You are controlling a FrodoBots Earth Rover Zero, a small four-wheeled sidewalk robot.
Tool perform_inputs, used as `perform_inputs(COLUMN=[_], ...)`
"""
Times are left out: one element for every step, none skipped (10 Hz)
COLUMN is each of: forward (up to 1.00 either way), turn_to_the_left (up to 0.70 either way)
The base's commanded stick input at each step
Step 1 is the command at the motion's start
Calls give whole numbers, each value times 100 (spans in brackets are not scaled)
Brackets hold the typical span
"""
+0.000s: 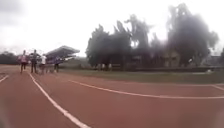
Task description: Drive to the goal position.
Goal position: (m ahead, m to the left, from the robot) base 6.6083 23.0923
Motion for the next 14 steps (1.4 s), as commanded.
perform_inputs(forward=[70, 70, 70, 70, 70, 70, 70, 70, 70, 70, 70, 70, 0, 0], turn_to_the_left=[0, 0, 0, 0, 0, 0, 0, 0, 24, 32, 35, 35, 70, 70])
